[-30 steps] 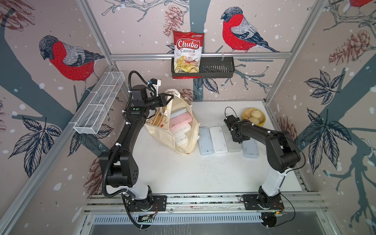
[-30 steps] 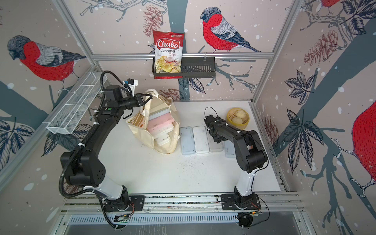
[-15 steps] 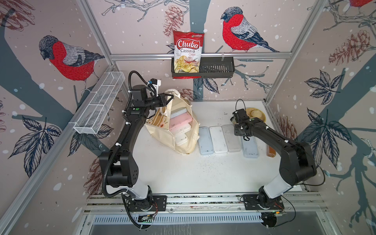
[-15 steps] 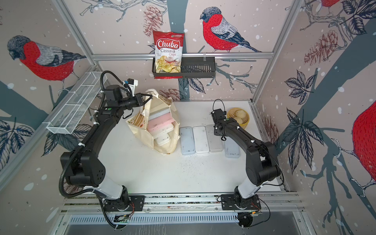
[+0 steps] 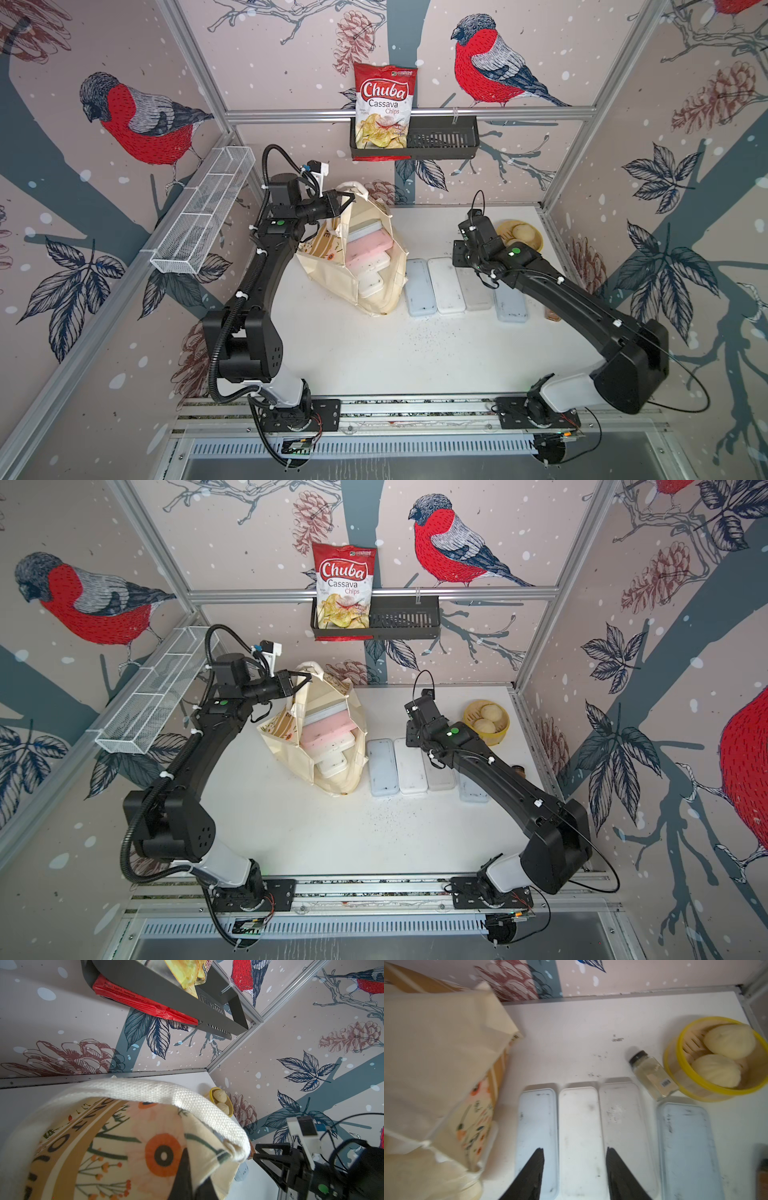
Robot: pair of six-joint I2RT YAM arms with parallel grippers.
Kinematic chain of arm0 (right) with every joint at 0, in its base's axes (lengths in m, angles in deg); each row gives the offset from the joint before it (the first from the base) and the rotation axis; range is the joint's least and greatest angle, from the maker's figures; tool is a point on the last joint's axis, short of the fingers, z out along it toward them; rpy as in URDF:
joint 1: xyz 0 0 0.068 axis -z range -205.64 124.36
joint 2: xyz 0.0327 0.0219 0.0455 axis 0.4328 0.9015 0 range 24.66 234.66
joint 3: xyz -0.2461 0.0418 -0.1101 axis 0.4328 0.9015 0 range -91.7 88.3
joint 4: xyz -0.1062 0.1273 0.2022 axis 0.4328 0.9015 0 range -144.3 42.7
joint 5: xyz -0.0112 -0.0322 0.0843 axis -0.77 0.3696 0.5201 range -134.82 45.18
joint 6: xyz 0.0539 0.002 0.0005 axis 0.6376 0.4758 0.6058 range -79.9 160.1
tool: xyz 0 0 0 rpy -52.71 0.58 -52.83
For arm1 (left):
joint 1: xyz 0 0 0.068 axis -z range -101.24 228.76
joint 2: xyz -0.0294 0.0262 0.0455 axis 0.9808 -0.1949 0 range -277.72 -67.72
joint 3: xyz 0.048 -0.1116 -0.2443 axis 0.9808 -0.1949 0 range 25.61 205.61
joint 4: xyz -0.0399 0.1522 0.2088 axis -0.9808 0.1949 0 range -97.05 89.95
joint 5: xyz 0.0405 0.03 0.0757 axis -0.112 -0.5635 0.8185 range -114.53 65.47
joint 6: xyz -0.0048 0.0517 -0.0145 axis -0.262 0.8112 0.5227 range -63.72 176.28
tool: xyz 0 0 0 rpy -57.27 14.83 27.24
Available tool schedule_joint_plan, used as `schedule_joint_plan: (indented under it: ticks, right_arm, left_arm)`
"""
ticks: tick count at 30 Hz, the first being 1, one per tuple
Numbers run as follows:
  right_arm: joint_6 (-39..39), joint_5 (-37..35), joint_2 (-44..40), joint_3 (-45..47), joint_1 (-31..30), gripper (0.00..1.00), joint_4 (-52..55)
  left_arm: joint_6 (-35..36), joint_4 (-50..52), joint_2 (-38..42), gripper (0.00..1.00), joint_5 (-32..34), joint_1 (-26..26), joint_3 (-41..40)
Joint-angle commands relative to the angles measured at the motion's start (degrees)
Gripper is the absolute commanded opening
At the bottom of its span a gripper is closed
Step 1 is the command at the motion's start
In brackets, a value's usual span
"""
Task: Take out the pencil case from the canvas bag
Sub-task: Place the pencil case at the center of the board, then pick up the pencil case from the canvas bag.
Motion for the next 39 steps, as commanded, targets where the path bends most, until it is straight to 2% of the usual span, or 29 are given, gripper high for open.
schedule_joint_plan:
  ticks: [1,7,11,13,21,25,33,39]
  right_arm:
    - [2.6,0.4,-1.6,0.4,-5.3,0.51,-9.3]
    - [5.6,1.9,0.2,-0.2,-16.8,0.52,-23.0]
    - [10.2,-2.6,4.9,-2.6,-23.2,0.55,-29.0]
    - [15.6,-5.6,7.8,-3.7,-24.8,0.55,-30.7]
    - [34.8,-6.4,16.0,-4.5,-24.2,0.55,-35.7]
    - [42.5,-2.5,20.9,-6.6,-22.9,0.54,-35.2]
    - [48.5,5.7,30.1,-9.2,-21.2,0.53,-36.3]
    - [50.0,4.5,32.9,-9.8,-20.4,0.54,-37.0]
  left_arm:
    - [0.0,-3.7,0.4,0.0,0.1,-0.1,0.1]
    - [-0.1,-3.5,0.7,0.0,0.2,-0.1,0.2]
    - [-0.4,-4.0,0.9,0.0,-0.2,-0.1,0.2]
    - [-0.5,-3.9,0.9,0.0,0.0,-0.1,0.1]
    - [-0.8,-4.1,1.4,0.0,-0.4,-0.1,0.1]
    - [-0.8,-4.3,1.5,0.0,-0.5,-0.1,0.0]
    - [-0.9,-4.4,1.7,0.0,-0.6,-0.2,0.0]
    - [-1.3,-4.5,1.7,0.0,-1.0,-0.2,0.0]
